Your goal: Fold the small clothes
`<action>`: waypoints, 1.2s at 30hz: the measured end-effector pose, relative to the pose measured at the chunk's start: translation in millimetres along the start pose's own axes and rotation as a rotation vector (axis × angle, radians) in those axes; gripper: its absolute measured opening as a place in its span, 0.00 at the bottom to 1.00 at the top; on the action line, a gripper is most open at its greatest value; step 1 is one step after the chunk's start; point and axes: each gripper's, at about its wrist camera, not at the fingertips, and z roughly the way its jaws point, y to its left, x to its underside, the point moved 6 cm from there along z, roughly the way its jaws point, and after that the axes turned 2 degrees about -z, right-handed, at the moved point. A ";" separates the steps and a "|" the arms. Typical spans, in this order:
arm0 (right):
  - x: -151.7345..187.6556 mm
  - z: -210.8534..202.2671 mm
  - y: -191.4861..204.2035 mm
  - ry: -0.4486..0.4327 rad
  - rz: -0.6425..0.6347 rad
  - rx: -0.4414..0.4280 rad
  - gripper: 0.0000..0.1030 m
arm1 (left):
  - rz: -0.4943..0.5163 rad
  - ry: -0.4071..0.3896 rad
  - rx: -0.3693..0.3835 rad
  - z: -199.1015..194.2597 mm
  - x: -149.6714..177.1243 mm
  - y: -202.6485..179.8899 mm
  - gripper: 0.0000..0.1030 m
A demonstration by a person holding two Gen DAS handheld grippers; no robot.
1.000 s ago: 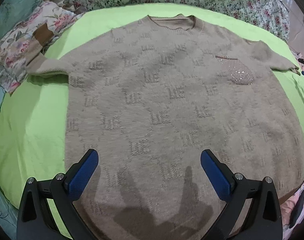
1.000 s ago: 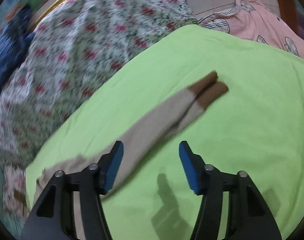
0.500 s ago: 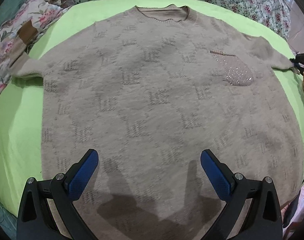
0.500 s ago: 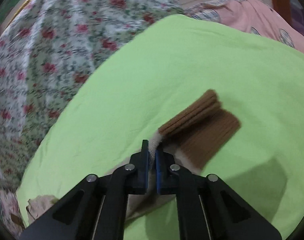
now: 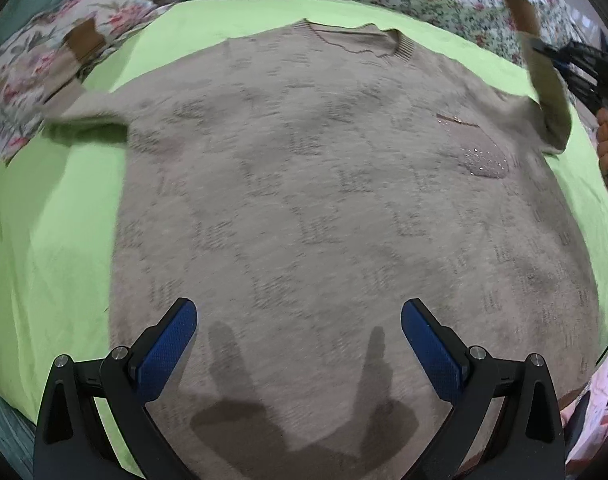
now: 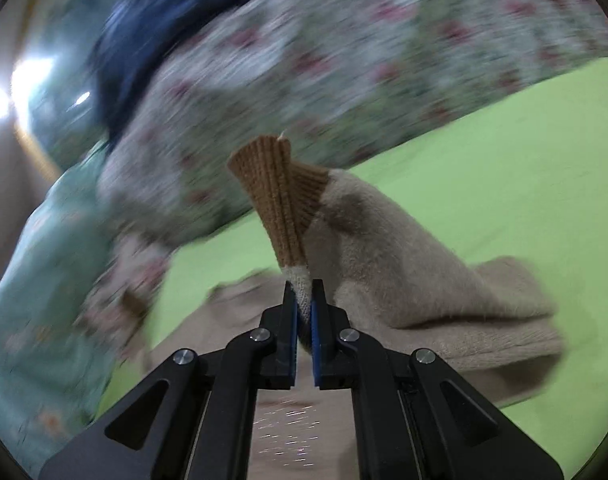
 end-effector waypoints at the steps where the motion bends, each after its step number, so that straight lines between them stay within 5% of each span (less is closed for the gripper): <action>1: 12.2 16.3 23.6 0.034 -0.020 -0.036 0.06 | -0.014 -0.003 0.006 -2.0 1.5 5.1 0.99; 9: 103.8 110.2 128.8 0.240 -0.072 -0.212 0.06 | -0.082 -0.057 0.079 -20.9 -0.8 34.2 0.99; 15: 155.9 149.2 162.1 0.352 -0.132 -0.221 0.06 | -0.127 -0.084 0.141 -23.7 -12.2 52.5 0.99; 19: 172.3 159.7 162.6 0.415 -0.113 -0.233 0.13 | -0.134 -0.093 0.194 -18.3 -30.3 52.5 0.99; 20: 172.7 158.2 160.5 0.426 -0.095 -0.240 0.23 | -0.131 -0.097 0.204 -15.7 -36.6 51.3 0.99; 23: 167.1 138.5 147.3 0.383 -0.047 -0.255 0.45 | -0.119 -0.100 0.233 -3.7 -60.3 44.5 0.99; 28: 150.7 88.5 112.1 0.268 0.045 -0.241 0.45 | -0.141 -0.065 0.341 28.0 -105.5 27.8 0.99; 36: 144.4 19.4 41.6 0.154 0.129 -0.101 0.47 | -0.257 -0.092 0.378 75.3 -161.0 35.5 0.92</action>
